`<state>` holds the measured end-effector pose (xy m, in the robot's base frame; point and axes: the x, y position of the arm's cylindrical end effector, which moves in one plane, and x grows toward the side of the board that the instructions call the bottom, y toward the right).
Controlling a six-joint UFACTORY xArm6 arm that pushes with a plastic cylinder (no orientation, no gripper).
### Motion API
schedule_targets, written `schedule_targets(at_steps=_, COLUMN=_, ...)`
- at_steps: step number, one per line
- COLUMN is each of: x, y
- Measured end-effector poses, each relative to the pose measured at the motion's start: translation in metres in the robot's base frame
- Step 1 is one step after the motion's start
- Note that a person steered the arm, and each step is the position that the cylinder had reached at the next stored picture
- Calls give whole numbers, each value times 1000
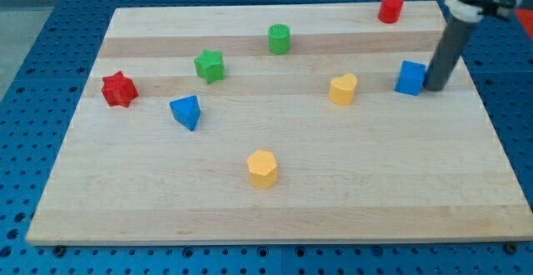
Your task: Place the blue cube below the red circle
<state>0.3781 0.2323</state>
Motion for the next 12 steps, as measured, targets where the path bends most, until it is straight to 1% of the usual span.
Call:
schedule_targets(at_steps=1, x=-16, y=1)
schedule_targets(at_steps=2, x=11, y=1)
schedule_targets(at_steps=3, x=55, y=-2)
schedule_targets(at_steps=4, x=67, y=-37)
schedule_targets(at_steps=5, x=25, y=-55)
schedule_targets(at_steps=6, x=-24, y=-55)
schedule_targets(at_steps=7, x=-40, y=-56)
schedule_targets(at_steps=8, x=-18, y=-78)
schedule_targets(at_steps=9, x=15, y=-79)
schedule_targets(at_steps=10, x=33, y=-51)
schedule_targets(at_steps=11, x=20, y=-28)
schedule_targets(at_steps=12, x=-34, y=-27)
